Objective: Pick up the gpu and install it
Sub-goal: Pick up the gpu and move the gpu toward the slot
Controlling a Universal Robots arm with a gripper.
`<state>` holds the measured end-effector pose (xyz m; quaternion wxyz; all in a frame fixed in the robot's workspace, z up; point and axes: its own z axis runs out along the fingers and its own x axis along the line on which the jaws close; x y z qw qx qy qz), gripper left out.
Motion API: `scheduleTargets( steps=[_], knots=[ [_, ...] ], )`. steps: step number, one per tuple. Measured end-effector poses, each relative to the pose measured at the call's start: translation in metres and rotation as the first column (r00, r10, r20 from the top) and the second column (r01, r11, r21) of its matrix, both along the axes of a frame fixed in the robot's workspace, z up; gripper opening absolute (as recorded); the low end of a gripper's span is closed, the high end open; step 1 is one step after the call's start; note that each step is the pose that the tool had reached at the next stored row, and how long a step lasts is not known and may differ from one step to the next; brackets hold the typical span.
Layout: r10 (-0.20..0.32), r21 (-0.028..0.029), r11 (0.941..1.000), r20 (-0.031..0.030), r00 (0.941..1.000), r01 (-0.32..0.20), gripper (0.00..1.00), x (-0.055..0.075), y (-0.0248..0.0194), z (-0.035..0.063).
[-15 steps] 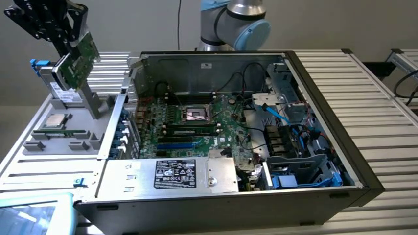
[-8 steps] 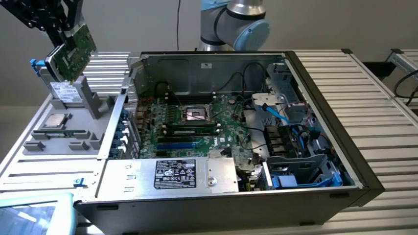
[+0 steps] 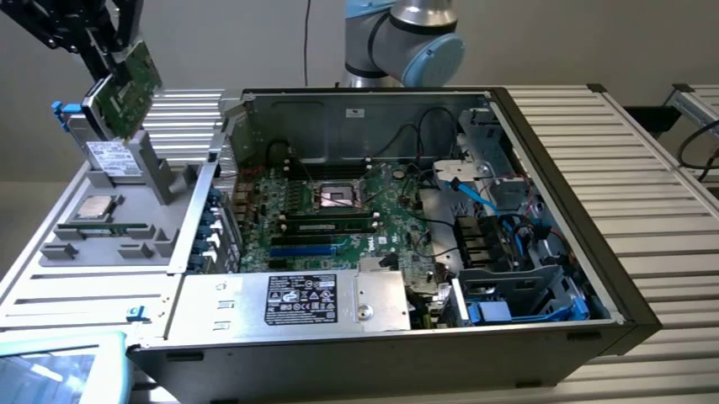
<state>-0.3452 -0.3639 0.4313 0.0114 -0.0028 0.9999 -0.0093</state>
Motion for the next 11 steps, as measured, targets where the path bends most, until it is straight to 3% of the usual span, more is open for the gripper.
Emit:
scheduleTargets(
  steps=[5,11],
  knots=[
    [0.091,-0.0001,0.9959,-0.0001,0.9959,-0.091,0.27,0.0,0.0,0.0001],
    [0.199,-0.0001,0.9801,0.0,0.9801,-0.199,0.27,0.0,0.0,0.0]
  ],
)
